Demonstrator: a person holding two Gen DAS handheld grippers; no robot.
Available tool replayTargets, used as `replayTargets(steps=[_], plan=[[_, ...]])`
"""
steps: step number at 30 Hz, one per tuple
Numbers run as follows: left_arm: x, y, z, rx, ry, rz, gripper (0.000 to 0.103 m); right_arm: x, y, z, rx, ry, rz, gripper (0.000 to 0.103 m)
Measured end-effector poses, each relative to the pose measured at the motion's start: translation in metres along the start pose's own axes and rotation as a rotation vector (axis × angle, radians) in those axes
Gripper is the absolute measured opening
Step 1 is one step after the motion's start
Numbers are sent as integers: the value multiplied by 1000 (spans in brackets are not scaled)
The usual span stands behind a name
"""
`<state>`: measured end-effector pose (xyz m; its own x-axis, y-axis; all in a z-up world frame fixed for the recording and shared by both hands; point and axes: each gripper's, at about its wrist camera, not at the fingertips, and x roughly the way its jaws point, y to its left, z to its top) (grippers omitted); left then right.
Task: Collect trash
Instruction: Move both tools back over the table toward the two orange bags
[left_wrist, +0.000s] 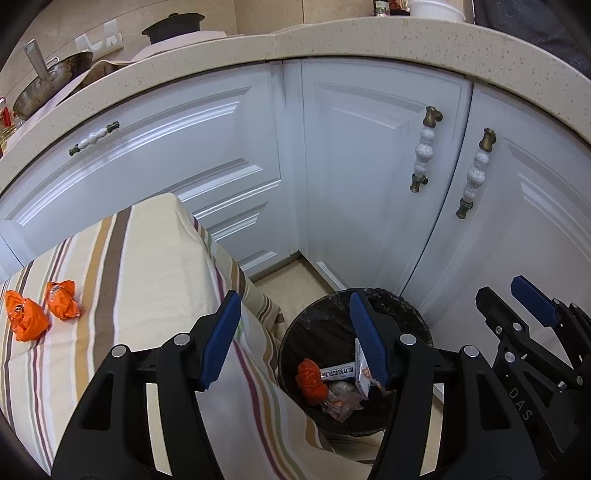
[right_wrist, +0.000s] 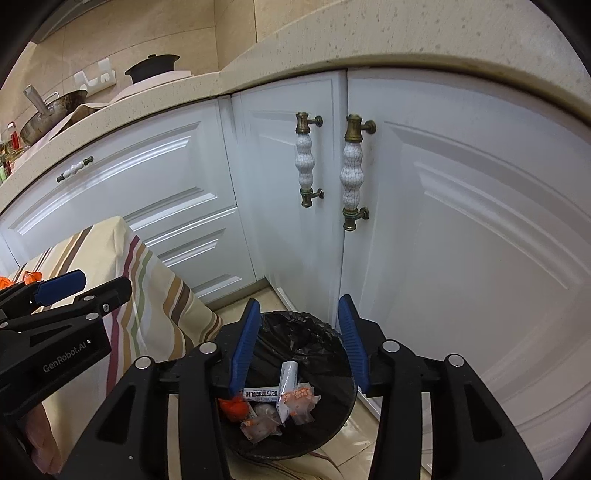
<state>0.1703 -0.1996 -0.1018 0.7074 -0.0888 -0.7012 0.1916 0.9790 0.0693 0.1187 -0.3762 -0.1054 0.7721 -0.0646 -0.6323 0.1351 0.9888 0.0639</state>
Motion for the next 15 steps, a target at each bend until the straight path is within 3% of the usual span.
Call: replayTargets(steps=[15], plan=[[-57,71,-11,-79,-49,78,64,-33,51,3,-36,-22,58,48]])
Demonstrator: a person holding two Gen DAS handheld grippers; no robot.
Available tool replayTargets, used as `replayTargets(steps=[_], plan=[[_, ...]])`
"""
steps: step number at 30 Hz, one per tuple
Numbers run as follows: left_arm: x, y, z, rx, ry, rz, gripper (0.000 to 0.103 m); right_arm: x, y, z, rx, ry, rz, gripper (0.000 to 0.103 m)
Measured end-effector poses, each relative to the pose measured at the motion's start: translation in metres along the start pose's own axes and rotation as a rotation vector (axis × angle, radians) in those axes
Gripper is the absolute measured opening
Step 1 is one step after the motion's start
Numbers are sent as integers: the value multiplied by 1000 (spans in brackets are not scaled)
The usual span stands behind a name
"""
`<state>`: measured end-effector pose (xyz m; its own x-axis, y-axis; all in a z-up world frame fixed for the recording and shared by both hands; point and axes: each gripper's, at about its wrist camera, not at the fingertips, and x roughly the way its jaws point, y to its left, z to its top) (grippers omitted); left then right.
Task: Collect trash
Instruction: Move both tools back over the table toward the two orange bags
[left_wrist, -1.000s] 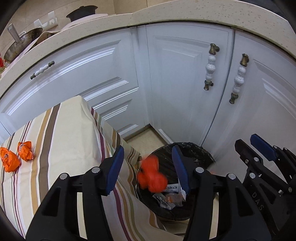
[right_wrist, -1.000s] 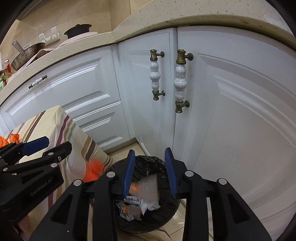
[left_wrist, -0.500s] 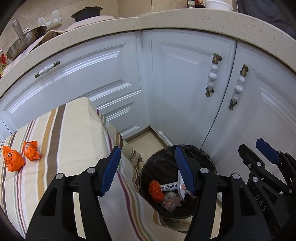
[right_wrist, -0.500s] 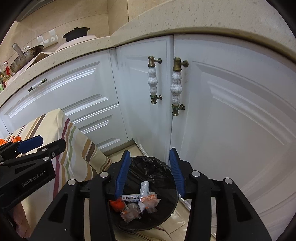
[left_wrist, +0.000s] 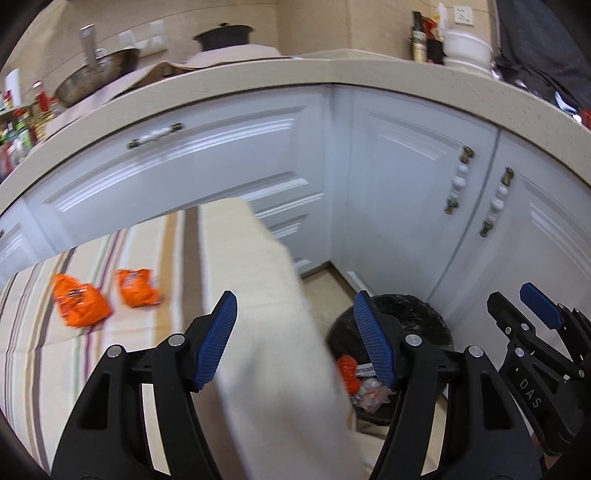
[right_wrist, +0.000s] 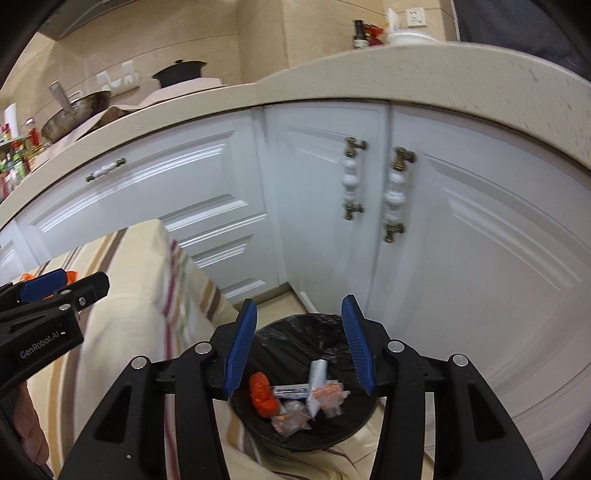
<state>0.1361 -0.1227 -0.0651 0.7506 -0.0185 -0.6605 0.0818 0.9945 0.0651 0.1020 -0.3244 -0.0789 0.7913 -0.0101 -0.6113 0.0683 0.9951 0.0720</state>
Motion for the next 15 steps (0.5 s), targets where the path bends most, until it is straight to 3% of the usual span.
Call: replayTargets(steps=[15], plan=[[-56,151,-36,-180,-8,222,64,-20,118,4,-153,-22,173,50]])
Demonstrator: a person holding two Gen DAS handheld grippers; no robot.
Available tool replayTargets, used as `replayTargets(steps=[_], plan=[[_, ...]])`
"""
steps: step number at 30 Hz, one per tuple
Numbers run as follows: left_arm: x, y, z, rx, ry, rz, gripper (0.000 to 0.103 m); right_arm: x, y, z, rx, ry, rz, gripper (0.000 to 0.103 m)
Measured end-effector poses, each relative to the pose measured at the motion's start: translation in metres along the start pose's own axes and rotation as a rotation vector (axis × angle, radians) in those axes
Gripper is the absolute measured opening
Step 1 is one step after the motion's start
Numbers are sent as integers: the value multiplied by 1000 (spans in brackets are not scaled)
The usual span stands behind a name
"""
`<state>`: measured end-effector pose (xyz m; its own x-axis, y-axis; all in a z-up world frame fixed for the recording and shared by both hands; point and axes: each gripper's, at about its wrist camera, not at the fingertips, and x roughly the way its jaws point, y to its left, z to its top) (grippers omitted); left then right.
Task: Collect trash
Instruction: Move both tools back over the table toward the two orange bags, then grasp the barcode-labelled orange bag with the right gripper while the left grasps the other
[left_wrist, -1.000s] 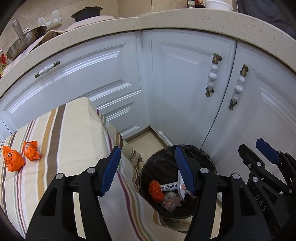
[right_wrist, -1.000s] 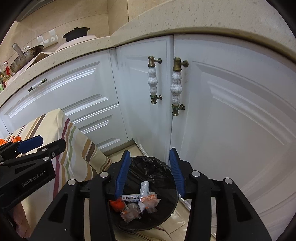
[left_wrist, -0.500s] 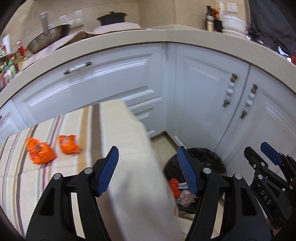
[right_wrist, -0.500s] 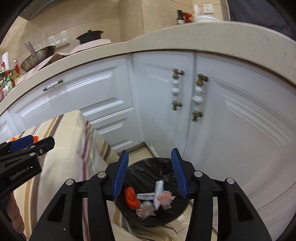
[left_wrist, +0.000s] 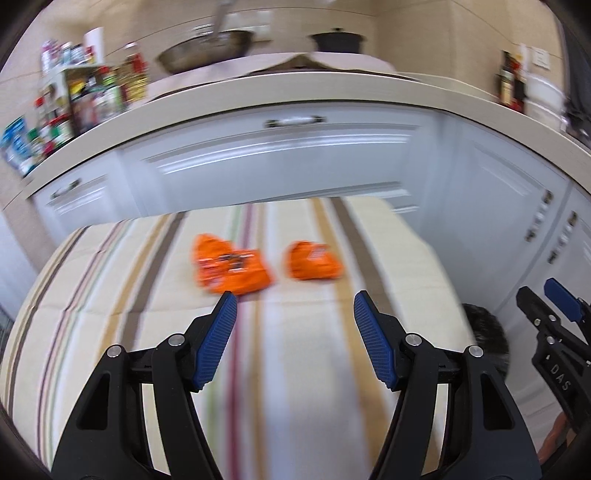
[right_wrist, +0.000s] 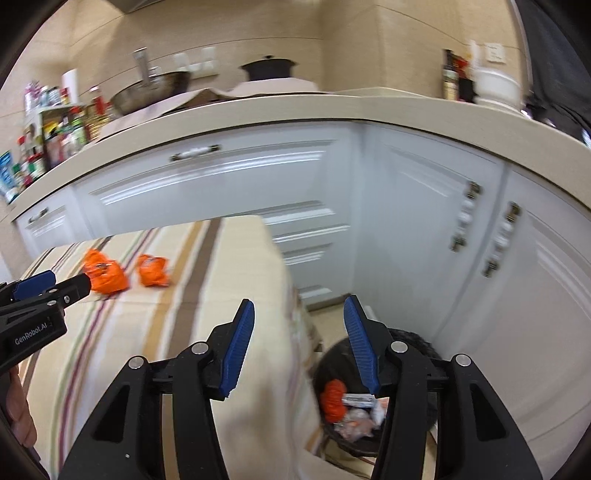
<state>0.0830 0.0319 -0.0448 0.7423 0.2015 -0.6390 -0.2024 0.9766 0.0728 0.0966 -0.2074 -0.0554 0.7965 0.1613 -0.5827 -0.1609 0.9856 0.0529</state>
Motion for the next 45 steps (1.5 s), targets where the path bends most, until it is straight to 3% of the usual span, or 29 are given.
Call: replayTargets(steps=[12,24,30,39,42,45], plan=[[-9,116,-15,-141,18,184,64,19,94,13,-116,5,136,51],[8,189,-26,-234,60,288,64,71,147,25,-188,58,165,57],[21,209,-29,-269,84,311,64,99,161,32,-213,86,143,66],[36,208,-28,-273,99,286,64,135,164,34,-205,194,146,66],[39,199,-26,-257,100,264,65,138,160,29,-186,227,176,46],[42,189,-23,-248,101,239,65,133,156,26,-176,227,184,45]])
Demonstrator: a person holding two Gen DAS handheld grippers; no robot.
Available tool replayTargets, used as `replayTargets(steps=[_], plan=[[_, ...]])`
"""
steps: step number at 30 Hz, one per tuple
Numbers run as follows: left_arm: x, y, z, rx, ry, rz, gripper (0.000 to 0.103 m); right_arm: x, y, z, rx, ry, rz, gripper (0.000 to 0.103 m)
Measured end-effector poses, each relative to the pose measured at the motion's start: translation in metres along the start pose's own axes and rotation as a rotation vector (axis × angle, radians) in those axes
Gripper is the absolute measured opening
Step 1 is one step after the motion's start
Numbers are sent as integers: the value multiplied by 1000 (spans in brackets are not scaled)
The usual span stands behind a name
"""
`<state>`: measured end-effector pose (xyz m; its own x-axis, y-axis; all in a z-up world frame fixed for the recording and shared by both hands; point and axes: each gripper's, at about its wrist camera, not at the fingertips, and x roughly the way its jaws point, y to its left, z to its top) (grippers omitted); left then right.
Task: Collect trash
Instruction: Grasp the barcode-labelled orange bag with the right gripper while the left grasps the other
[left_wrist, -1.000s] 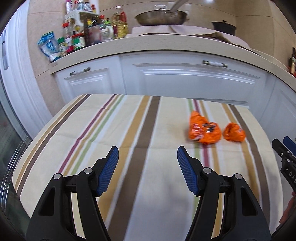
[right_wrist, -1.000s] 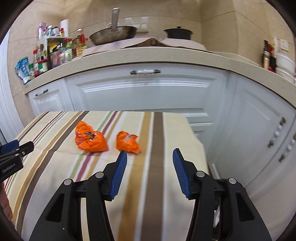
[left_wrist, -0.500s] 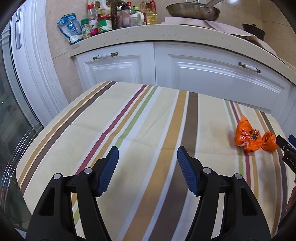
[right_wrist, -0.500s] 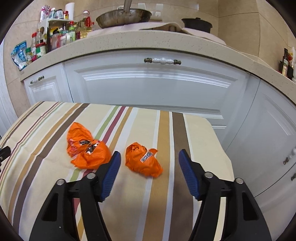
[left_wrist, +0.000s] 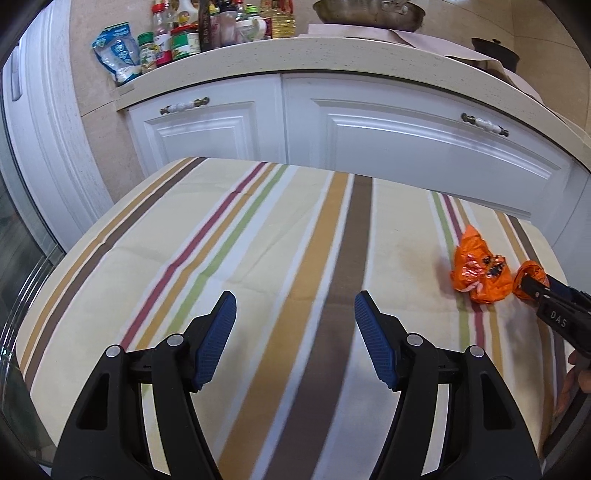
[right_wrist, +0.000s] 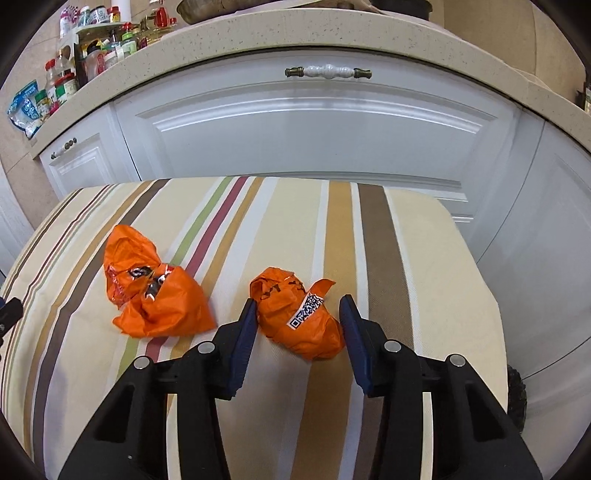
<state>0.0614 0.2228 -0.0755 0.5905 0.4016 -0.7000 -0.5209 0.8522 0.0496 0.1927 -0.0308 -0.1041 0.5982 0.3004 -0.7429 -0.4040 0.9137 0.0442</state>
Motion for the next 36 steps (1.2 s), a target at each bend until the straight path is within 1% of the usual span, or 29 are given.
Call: replayTargets(steps=[3,6,9,12,16,18,24,29,33,36], plan=[[-1,-17,0,22,-1,-29,66,-10,-5,-5,6,-21,-14,45],[-2,-40,0,49,-1,-80,72,-23,-16,-11,23,-42,-35,45],[-2,-63,1,78,0,-118,72,-39,-32,-20,49,-60,-54,45],[-1,-85,1,105,-3,-144,72,-52,-45,-29,67,-72,-76,45],[2,-114,1,137,-14,-177,79,-67,-62,-41,86,-79,-106,45],[4,-124,1,148,-14,-185,79,-71,-70,-45,101,-80,-110,45],[23,-151,2,187,0,-166,80,-77,-89,-52,135,-93,-127,45],[37,-160,2,207,10,-146,80,-77,-103,-53,163,-103,-139,45],[44,-167,5,222,6,-135,85,-75,-109,-53,172,-104,-144,45],[48,-170,6,229,2,-121,85,-73,-112,-53,176,-100,-145,45]])
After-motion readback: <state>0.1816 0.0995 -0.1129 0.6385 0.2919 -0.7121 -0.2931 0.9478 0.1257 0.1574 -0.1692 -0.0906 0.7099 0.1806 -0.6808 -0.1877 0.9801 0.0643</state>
